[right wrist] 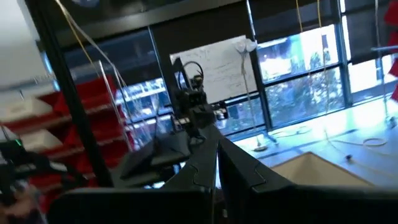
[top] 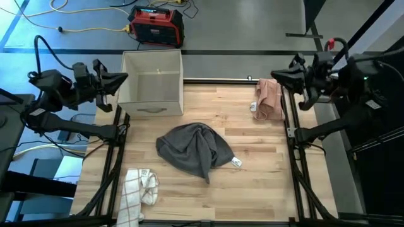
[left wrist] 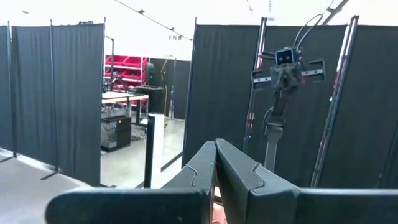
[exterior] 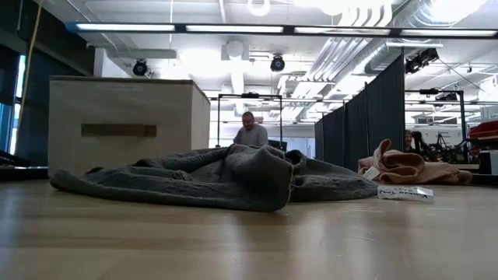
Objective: Fold towel
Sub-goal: Fold the gray towel
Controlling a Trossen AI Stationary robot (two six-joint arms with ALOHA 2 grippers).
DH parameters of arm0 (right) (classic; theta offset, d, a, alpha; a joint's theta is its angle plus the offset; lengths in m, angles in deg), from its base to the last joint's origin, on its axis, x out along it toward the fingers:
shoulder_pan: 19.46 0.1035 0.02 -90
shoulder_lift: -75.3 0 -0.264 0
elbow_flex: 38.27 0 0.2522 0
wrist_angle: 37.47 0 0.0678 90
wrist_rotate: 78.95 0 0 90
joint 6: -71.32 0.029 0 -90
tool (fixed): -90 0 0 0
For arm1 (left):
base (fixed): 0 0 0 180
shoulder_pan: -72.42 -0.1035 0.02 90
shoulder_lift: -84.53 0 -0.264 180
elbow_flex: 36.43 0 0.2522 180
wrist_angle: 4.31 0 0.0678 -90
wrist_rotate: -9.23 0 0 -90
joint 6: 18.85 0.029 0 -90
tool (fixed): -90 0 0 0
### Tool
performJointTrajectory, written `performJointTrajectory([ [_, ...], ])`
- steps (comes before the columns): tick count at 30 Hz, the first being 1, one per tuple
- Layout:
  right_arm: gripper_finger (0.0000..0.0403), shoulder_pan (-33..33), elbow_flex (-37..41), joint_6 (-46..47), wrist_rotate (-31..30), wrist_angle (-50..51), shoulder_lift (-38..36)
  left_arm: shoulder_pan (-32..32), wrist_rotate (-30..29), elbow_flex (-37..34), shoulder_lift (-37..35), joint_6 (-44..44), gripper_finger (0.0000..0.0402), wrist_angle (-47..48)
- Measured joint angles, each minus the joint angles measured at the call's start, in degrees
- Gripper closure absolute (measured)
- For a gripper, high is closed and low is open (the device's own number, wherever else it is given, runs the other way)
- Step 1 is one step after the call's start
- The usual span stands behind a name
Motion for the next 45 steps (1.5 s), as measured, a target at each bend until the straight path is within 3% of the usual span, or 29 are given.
performJointTrajectory([
  [9, 0.04, 0.0, -4.47, 3.96, 0.0, -0.54, 3.72, 0.0, 0.98, 0.48, -1.27, -2.15, 0.0397, 0.0],
  [14, 0.04, -0.01, -4.47, 4.53, 3.36, 6.72, 3.59, 0.01, 13.4, -0.55, 0.21, -9.53, 0.0397, 0.42],
  [22, 0.04, 2.67, -4.36, 9.91, 13.13, 21.59, 4.6, 3.09, 17.73, -6.16, 13.47, -23.28, 0.0375, 0.55],
  [26, 0.04, 6.23, -4.36, 8.83, 13.62, 24.57, 4.71, 7.5, 19.55, -6.67, 23.16, -25.26, 0.0342, 0.71],
  [39, 0.04, 9.88, -4.36, 3.92, -0.82, 36.61, 5.45, 18.54, 18.76, -6.51, 49.65, -23.32, 0.0249, -3.86],
  [45, 0.04, 9.88, -4.36, 5.99, -4.74, 43.22, 6.17, 22.67, 19.26, -6.49, 59.35, -9.02, 0.0237, -17.93],
])
